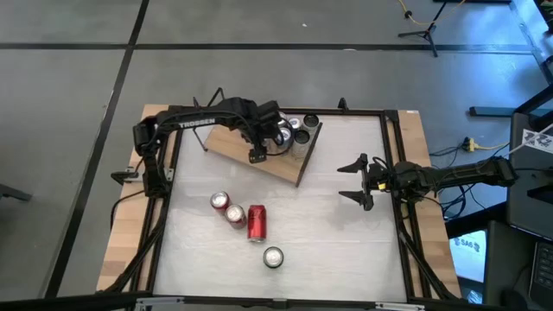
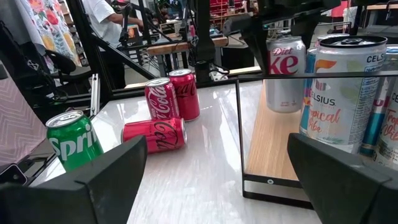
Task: Place canned beverage on shelf
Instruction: Put the silver soda can on the shelf aligned with the other silver soda can
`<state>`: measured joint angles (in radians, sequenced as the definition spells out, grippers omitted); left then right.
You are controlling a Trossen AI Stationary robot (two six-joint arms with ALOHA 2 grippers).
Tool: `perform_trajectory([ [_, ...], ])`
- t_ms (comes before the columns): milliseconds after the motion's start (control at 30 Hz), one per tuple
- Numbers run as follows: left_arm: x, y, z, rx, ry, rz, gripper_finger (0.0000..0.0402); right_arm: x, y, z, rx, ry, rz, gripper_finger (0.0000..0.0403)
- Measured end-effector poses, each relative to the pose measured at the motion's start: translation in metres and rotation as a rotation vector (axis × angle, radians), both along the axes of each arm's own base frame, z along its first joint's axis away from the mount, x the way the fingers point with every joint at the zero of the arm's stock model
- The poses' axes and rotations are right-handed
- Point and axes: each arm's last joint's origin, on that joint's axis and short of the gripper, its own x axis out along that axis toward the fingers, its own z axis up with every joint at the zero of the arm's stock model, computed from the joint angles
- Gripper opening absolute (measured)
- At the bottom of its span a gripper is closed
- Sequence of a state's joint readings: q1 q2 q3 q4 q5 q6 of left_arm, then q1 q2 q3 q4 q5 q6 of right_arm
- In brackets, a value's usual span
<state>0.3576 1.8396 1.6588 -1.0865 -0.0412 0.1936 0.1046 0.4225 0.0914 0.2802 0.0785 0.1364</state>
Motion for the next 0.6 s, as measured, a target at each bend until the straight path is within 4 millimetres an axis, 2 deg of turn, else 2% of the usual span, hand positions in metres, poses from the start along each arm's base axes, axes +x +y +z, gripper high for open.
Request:
perform_trajectory([
  [367,0.007,0.003,-0.012,-0.008,0.023,0.0,0.0285,0.0,0.0,0.0,0.0,0.001,0.0,0.0381],
  [600,0.008,0.003,-0.014,-0.007,0.019,0.001,0.0319,0.0,0.0,-0.002,-0.002,0.018,0.0,0.0381],
])
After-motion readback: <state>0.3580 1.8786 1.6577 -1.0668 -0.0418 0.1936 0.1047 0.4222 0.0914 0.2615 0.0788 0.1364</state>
